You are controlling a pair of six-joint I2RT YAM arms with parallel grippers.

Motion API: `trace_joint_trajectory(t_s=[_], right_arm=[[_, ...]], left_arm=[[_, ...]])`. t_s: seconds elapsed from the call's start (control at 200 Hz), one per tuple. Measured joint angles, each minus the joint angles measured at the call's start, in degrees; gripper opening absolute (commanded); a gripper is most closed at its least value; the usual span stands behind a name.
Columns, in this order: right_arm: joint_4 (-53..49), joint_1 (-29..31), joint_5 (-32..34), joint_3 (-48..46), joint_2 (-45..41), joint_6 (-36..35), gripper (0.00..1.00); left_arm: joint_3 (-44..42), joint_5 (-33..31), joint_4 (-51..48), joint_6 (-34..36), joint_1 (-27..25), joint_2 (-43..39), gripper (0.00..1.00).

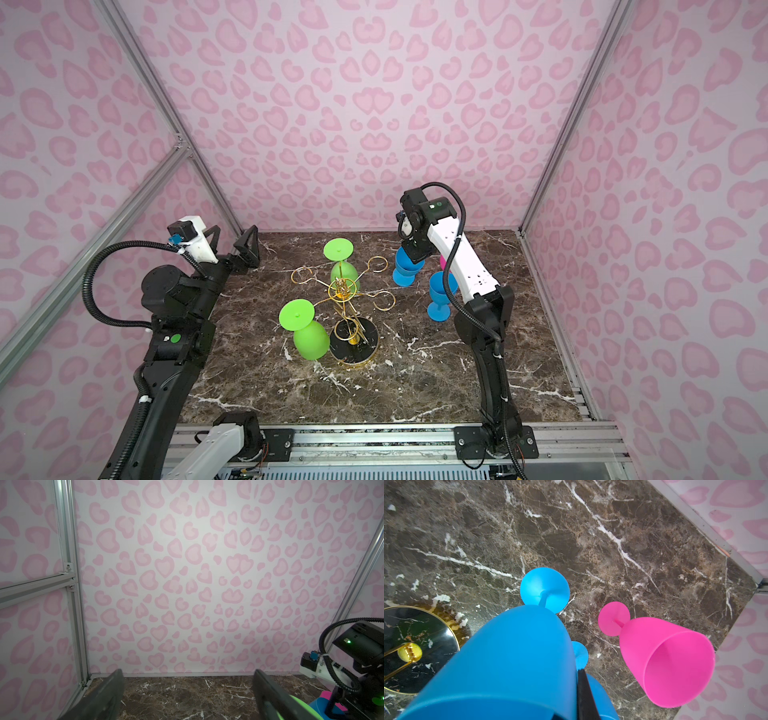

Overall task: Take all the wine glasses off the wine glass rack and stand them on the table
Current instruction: 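Lower the cyan glass upright onto the table beside the magenta glass with the right gripper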

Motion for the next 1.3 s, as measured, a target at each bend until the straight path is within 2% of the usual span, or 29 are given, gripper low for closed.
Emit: trace_joint_trajectory(t_s=[0.645, 0.87, 1.08, 1.3], right_arm=[[-1.5, 1.0, 1.6, -2.9, 2.4, -1.1, 0.0], [-1.5, 1.3, 1.6, -2.9, 2.6, -1.1, 0.05], [-1.5, 1.5, 1.6, -2.9, 2.7, -1.1, 0.18], [-1.6, 1.5, 1.5, -2.4, 2.8, -1.0, 0.23]], left_arm=[[0.7, 2.1, -0.1, -1.3, 0.0, -1.2, 0.98], [0.7, 2.1, -0.1, -1.6, 0.0, -1.5, 0.98], [0.7, 2.1, -0.1, -2.5, 0.0, -1.6, 0.98], [0.8, 2.0, -0.1, -3.7, 0.0, -1.9, 0.99]])
